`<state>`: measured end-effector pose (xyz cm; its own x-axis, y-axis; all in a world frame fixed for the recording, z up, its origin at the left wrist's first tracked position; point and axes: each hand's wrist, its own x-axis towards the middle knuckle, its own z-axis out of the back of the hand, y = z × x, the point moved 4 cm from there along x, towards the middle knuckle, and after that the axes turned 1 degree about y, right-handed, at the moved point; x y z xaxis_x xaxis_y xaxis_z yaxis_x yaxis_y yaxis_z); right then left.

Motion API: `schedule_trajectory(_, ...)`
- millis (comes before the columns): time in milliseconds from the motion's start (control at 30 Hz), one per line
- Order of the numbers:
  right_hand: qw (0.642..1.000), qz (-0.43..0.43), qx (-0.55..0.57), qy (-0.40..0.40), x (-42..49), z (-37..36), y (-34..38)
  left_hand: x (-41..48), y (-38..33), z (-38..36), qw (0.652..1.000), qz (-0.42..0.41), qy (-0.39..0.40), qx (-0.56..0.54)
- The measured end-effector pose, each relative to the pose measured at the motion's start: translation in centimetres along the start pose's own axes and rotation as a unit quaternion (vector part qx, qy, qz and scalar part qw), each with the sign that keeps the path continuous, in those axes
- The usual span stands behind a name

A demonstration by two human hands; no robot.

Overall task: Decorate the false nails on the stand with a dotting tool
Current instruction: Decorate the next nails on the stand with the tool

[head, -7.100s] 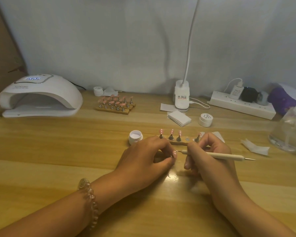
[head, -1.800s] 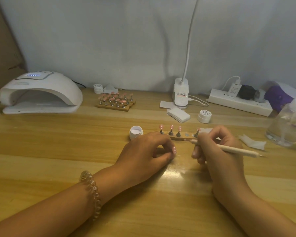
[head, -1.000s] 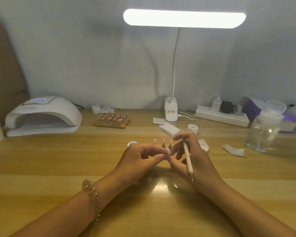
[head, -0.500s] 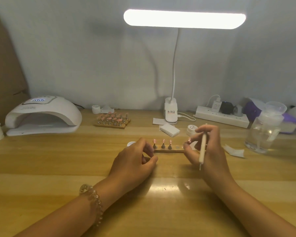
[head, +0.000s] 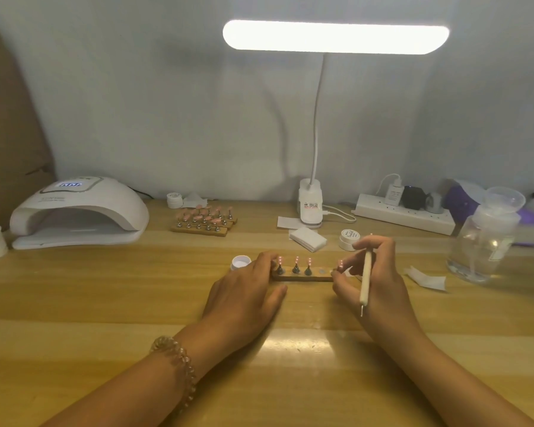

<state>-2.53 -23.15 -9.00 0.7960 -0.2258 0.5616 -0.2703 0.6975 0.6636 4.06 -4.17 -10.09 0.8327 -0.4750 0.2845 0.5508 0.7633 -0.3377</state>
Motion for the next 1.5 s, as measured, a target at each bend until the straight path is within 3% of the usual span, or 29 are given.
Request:
schedule_trajectory(233,0.998,0.020,-0.026,-0.045,0.1,0.8,0.3,0.1,0.7,-0.2,0.995,0.002,0.004,-0.100)
schedule_trajectory(333,0.998,0.029,-0.050,-0.014,0.1,0.5,0.4,0.1,0.9,-0.1,0.992,0.003,0.011,-0.129)
schedule_trajectory(467,0.994,0.054,-0.091,0.029,-0.1,-0.3,0.7,0.1,0.7,-0.1,0.992,-0.013,0.019,-0.122)
schedule_trajectory(1067,0.991,0.020,-0.114,0.071,0.0,-0.8,-0.2,0.0,0.6,0.2,0.988,-0.023,0.020,-0.150)
schedule_trajectory(1333,0.993,-0.044,-0.101,0.046,0.0,-0.2,-0.1,-0.2,0.3,0.1,0.992,-0.020,0.006,-0.121)
schedule_trajectory(1500,0.989,-0.033,-0.142,0.015,0.0,0.0,0.6,-0.3,0.1,0.1,0.996,-0.017,-0.002,-0.089)
